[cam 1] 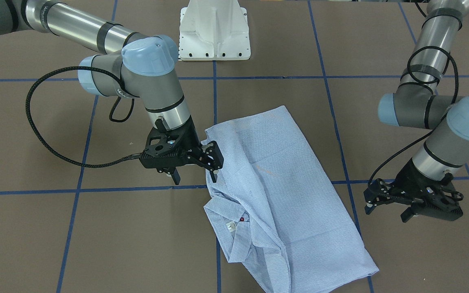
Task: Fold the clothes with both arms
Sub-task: 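Reach the right gripper across to the collar of the folded shirt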
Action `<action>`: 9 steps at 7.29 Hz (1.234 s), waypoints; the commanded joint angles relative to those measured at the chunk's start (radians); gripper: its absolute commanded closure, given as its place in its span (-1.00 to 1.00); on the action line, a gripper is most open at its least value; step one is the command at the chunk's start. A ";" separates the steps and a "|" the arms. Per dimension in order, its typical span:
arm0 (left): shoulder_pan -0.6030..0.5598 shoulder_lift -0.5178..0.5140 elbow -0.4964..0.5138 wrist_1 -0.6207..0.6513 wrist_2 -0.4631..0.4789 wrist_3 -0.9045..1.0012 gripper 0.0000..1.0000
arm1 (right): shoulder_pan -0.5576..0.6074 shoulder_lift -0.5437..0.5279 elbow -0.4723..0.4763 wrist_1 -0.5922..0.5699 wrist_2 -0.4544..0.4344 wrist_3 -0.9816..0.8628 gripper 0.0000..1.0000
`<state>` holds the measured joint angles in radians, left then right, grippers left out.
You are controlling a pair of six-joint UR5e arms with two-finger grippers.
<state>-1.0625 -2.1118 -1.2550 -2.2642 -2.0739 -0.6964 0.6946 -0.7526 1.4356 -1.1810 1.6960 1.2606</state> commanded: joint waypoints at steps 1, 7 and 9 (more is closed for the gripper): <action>-0.001 0.003 -0.006 0.000 -0.003 -0.002 -1.00 | -0.013 0.063 -0.079 -0.041 -0.004 -0.166 -1.00; 0.004 0.049 -0.090 0.002 -0.052 -0.015 -1.00 | -0.052 0.332 -0.506 -0.037 0.001 -0.599 -0.80; 0.004 0.050 -0.092 0.003 -0.054 -0.017 -1.00 | -0.066 0.338 -0.608 0.108 -0.007 -0.760 -0.70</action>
<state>-1.0584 -2.0624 -1.3464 -2.2616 -2.1270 -0.7127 0.6374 -0.4207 0.8787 -1.1376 1.6924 0.5891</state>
